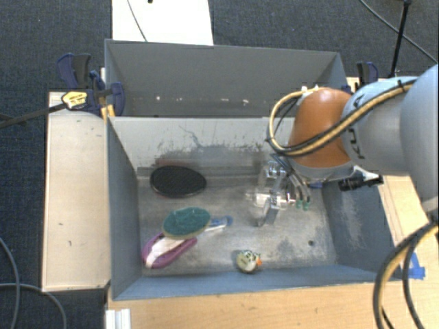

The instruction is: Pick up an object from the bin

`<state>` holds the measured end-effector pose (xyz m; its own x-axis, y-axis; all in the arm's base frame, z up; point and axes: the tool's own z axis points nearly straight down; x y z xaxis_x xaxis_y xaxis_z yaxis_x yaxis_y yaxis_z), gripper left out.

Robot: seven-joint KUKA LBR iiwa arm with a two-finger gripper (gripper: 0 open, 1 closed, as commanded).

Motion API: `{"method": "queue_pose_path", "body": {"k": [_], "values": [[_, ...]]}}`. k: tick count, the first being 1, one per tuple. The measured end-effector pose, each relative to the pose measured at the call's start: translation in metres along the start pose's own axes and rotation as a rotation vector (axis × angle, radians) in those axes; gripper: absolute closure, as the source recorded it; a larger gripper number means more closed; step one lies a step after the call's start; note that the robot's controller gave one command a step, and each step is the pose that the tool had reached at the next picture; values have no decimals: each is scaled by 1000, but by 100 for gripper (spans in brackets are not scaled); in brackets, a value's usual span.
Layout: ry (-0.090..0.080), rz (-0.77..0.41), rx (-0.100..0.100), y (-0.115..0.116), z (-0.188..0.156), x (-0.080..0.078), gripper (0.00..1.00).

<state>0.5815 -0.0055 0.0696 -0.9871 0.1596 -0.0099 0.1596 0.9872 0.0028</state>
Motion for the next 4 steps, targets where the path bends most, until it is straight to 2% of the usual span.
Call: {"method": "queue_pose_path", "body": {"k": [3, 4], "values": [[-6, 3, -3, 1, -2, -2, 0], [-5, 3, -3, 1, -2, -2, 100]]}}
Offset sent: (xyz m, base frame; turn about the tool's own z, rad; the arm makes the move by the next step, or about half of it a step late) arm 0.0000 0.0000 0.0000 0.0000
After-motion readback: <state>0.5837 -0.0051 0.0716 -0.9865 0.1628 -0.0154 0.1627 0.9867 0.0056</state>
